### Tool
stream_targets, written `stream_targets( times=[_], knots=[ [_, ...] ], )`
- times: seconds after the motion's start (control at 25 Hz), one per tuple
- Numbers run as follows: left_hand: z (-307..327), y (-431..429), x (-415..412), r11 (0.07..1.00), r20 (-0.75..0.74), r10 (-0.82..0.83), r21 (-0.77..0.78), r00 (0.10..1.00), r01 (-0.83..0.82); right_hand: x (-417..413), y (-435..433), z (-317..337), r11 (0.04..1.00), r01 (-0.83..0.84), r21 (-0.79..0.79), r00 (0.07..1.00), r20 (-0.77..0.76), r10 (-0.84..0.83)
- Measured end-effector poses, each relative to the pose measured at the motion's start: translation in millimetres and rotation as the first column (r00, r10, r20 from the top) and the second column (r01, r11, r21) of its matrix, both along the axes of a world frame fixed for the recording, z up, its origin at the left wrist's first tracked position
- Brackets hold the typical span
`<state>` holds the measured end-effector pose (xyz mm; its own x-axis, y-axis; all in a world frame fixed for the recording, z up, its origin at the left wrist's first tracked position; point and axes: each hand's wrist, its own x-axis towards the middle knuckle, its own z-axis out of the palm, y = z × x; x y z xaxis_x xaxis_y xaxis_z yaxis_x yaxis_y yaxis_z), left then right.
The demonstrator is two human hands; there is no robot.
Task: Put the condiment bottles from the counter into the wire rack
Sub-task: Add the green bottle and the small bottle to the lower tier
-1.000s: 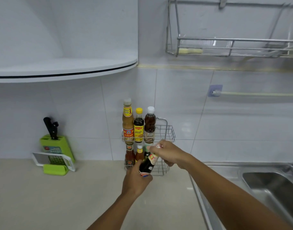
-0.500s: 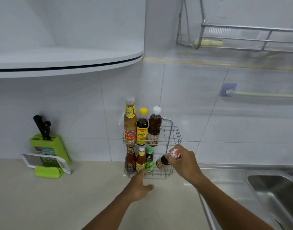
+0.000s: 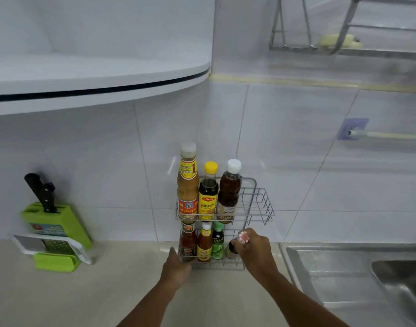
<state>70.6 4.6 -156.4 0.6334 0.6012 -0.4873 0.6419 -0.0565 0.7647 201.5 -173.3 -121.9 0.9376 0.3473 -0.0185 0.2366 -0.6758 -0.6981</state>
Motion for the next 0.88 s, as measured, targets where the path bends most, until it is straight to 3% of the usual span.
stream_targets(
  times=[0.32,0.6,0.72,0.76,0.88],
  knots=[
    [-17.3,19.7,9.2,0.998,0.043,-0.041,-0.038,0.998,0.043,34.8,29.8,-10.0,0.998,0.067,0.005,0.995,-0.070,-0.067],
    [-17.9,22.5,5.8,0.999,0.070,-0.036,-0.029,0.997,0.038,3.9,19.7,-27.4,0.993,0.098,0.073,0.979,-0.187,-0.083],
    [-20.4,22.2,5.3,0.999,0.092,-0.036,-0.036,0.995,0.040,-34.0,14.2,-41.2,0.964,0.258,0.070,0.965,-0.076,-0.253],
    [-20.7,21.6,5.1,0.999,0.091,-0.035,-0.037,0.995,0.039,-45.5,15.7,-46.8,0.969,0.242,0.044,0.970,-0.010,-0.242],
    [-21.5,22.0,4.5,0.997,0.095,-0.059,-0.042,0.994,0.063,-57.8,31.3,-52.3,0.996,-0.005,-0.086,0.985,0.174,0.020]
  ],
)
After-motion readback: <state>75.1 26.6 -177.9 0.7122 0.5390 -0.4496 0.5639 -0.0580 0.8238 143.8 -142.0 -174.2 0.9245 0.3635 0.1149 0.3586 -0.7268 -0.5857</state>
